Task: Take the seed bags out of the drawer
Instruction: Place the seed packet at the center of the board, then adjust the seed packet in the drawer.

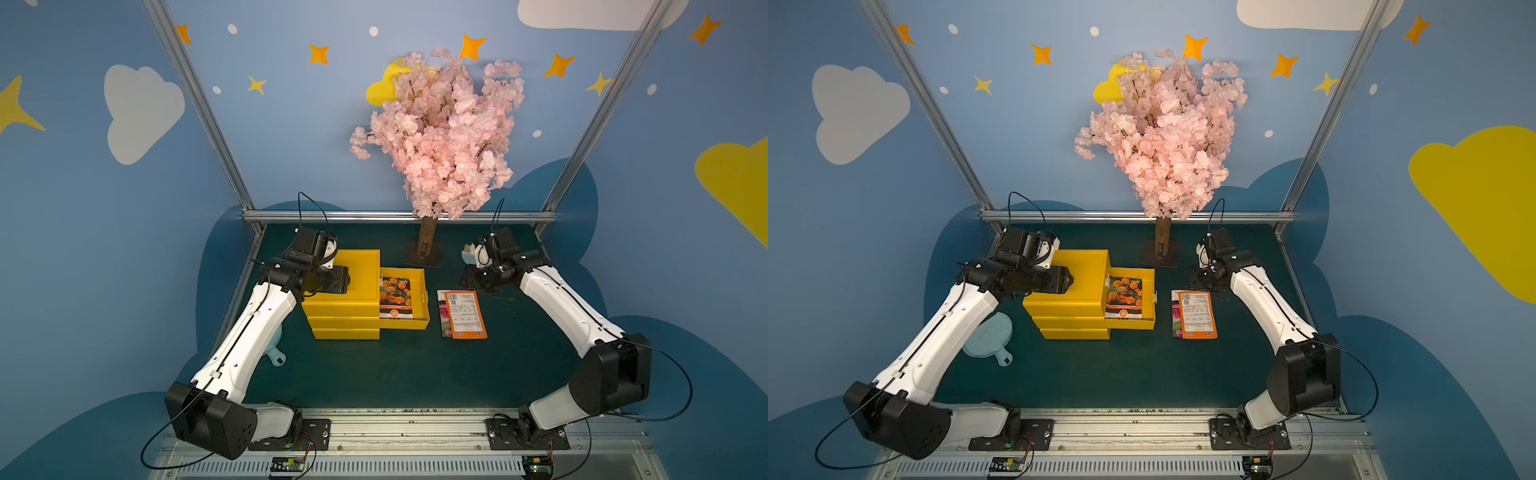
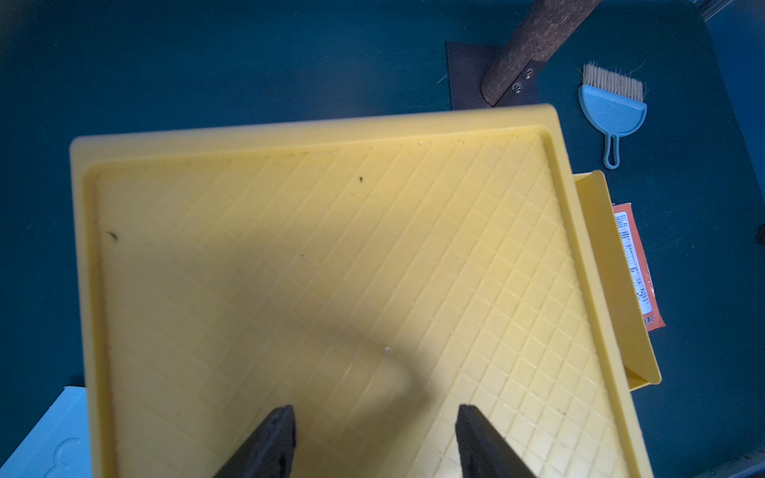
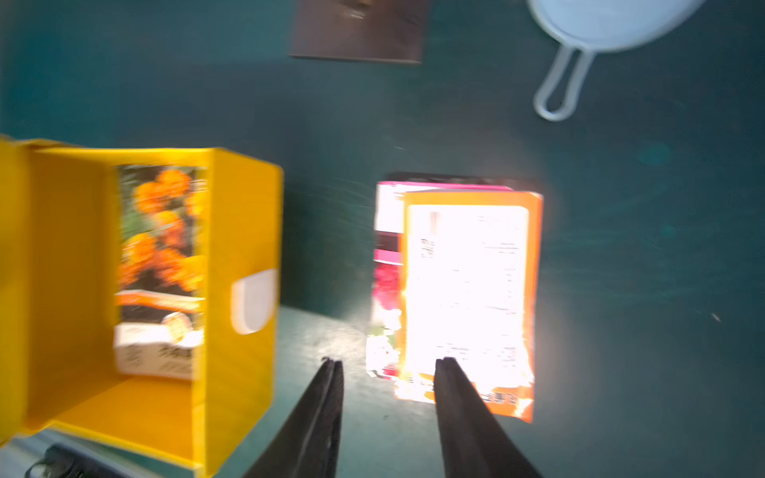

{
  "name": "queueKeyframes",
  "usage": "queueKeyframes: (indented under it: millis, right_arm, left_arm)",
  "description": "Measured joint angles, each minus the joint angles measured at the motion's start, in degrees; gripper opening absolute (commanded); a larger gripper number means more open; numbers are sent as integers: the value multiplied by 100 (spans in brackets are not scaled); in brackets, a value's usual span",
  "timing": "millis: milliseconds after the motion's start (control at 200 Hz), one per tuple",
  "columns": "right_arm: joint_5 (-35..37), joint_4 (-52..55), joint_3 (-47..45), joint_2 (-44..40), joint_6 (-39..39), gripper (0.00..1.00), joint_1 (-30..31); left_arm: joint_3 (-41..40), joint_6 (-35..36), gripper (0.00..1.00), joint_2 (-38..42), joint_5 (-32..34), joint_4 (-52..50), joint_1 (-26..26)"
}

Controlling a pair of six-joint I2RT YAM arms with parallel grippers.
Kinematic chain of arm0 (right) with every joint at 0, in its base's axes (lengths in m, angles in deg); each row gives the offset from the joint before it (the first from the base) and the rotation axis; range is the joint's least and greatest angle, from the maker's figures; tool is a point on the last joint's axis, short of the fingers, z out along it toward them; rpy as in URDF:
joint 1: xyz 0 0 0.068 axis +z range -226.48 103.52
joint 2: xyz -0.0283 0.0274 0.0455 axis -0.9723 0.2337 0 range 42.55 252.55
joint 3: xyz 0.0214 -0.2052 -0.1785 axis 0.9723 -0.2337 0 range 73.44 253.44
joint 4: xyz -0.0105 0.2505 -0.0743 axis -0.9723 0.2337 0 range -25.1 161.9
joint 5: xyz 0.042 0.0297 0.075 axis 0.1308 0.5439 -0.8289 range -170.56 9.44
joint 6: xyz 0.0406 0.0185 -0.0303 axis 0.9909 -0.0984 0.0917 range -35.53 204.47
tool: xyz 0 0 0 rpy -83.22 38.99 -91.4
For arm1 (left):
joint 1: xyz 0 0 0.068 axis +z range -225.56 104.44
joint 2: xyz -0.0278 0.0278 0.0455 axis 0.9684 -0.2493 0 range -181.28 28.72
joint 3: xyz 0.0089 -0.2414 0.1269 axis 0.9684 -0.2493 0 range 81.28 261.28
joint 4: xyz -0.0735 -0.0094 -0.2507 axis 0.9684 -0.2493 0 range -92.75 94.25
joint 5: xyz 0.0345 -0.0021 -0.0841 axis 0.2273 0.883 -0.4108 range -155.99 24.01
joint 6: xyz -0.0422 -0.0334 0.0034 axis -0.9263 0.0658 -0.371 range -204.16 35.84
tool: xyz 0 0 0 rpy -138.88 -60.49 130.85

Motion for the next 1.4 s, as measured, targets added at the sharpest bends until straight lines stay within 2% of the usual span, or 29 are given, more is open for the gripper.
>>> queueKeyframes:
  millis: [165, 340, 511, 751, 1016, 1402]
  right_arm:
    - [-48, -11, 494, 122, 243, 37, 719]
    - [-35, -66, 970, 667, 461, 38, 1360]
    - [-15, -197, 1084, 1266, 702, 45, 1742]
    - [98, -251, 1440, 2017, 892, 48, 1864]
    - [529, -92, 2037, 2625, 986, 54, 1917]
    - [872, 114, 2382, 2988, 1029, 56, 2022]
  left_arm:
    - [-2, 0, 66, 0, -2, 0, 0]
    - [-2, 0, 66, 2, 0, 0, 0]
    - [-4, 0, 66, 7, 0, 2, 0]
    - [-11, 0, 66, 11, 0, 7, 0]
    - [-79, 17, 66, 57, 0, 72, 0]
    - [-85, 24, 66, 59, -4, 87, 0]
